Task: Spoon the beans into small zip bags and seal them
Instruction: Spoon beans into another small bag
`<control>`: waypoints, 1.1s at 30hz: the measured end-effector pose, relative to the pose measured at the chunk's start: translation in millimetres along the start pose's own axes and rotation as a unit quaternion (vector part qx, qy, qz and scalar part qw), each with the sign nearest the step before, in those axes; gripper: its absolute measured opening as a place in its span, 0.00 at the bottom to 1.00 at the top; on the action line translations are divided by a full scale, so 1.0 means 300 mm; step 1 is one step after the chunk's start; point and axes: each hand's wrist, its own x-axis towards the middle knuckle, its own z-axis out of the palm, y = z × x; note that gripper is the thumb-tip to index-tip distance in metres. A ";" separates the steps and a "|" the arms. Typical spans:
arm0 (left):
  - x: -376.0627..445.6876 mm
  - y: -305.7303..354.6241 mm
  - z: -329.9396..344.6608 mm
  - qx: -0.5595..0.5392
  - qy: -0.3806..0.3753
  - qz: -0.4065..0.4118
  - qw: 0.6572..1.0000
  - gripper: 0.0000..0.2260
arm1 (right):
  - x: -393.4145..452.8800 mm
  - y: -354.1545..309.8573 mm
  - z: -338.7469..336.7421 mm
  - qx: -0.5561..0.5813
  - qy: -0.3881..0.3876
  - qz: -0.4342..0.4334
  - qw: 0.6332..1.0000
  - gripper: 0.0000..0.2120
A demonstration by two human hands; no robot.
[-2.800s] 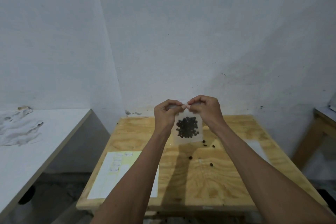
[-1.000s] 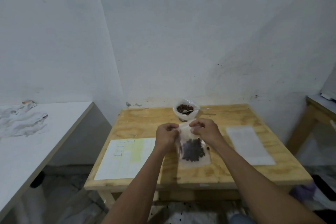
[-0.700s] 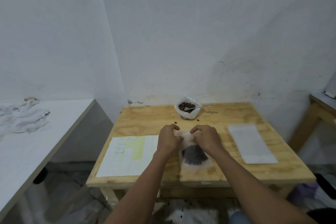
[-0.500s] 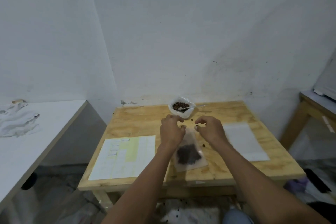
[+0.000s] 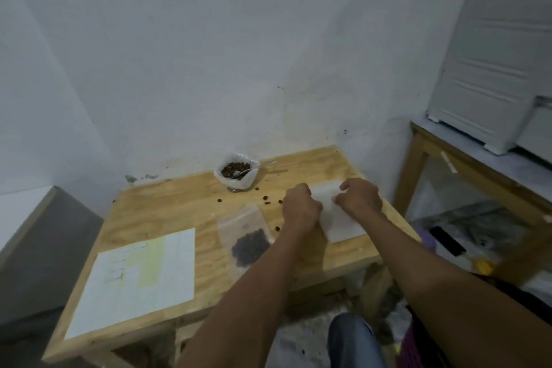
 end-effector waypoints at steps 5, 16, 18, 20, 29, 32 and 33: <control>-0.027 0.025 0.040 0.008 0.030 0.005 1.000 0.05 | -0.030 0.030 0.022 -0.018 0.014 -0.016 1.000 0.16; -0.045 0.063 0.037 0.022 0.086 -0.017 0.996 0.13 | -0.067 -0.007 0.004 -0.019 0.081 -0.021 0.996 0.13; -0.039 0.069 0.030 -0.039 0.110 -0.023 0.993 0.14 | -0.069 -0.025 -0.009 0.016 0.108 -0.022 0.994 0.11; -0.020 0.077 0.013 -0.149 0.133 -0.030 0.979 0.14 | -0.064 -0.042 -0.029 0.077 0.132 -0.023 0.988 0.10; 0.066 0.058 -0.204 -0.465 0.154 -0.049 0.870 0.17 | -0.076 -0.202 -0.139 0.395 0.095 -0.097 0.909 0.15; 0.073 -0.011 -0.295 -0.439 0.131 -0.011 0.889 0.16 | -0.086 -0.286 -0.180 0.474 -0.027 -0.101 0.874 0.10; 0.075 -0.036 -0.321 -0.420 0.126 0.000 0.899 0.16 | -0.090 -0.309 -0.187 0.471 -0.064 -0.115 0.873 0.08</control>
